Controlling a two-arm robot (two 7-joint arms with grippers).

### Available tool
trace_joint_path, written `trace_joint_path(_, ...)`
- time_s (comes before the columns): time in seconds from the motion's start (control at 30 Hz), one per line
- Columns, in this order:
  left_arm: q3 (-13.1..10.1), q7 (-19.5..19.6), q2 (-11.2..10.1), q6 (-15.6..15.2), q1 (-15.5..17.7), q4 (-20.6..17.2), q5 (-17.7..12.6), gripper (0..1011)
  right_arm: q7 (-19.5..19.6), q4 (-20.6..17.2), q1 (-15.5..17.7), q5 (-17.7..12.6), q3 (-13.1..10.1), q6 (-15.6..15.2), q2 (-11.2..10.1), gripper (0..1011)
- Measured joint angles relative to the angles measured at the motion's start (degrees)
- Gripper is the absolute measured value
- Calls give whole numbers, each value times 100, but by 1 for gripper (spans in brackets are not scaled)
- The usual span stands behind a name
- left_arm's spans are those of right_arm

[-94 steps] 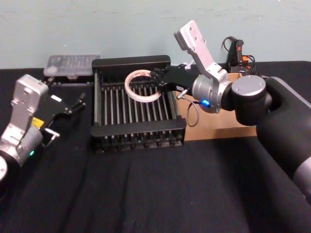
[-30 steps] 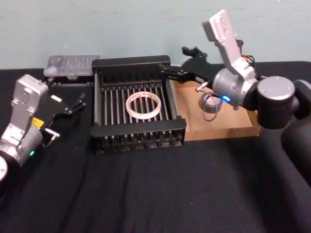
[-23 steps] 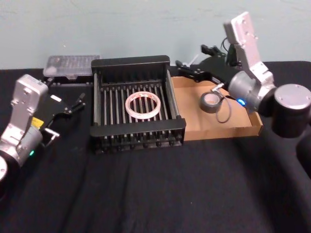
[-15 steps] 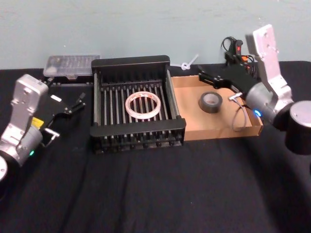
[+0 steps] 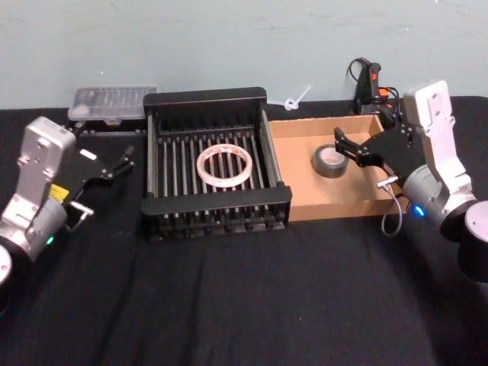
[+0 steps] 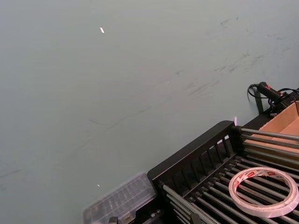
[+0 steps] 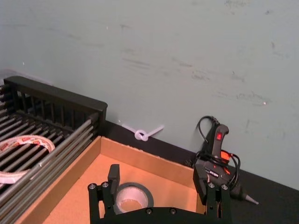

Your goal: Pick up the white tape and place it into the black box , Pick up the silver tape and place it into the brown box.

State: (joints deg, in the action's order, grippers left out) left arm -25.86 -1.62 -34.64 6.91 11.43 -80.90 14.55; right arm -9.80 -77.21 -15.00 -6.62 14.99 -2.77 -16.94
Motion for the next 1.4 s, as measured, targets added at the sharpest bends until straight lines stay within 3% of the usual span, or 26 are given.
trace_joint_path(0.33,0,0,0,0,0,0,0,1001,-61,168,87,156,-65,30,97,1002)
trace_joint_path(1.4,0,0,0,0,0,0,0,1001,-61,148,79,143,-57,21,81,1002)
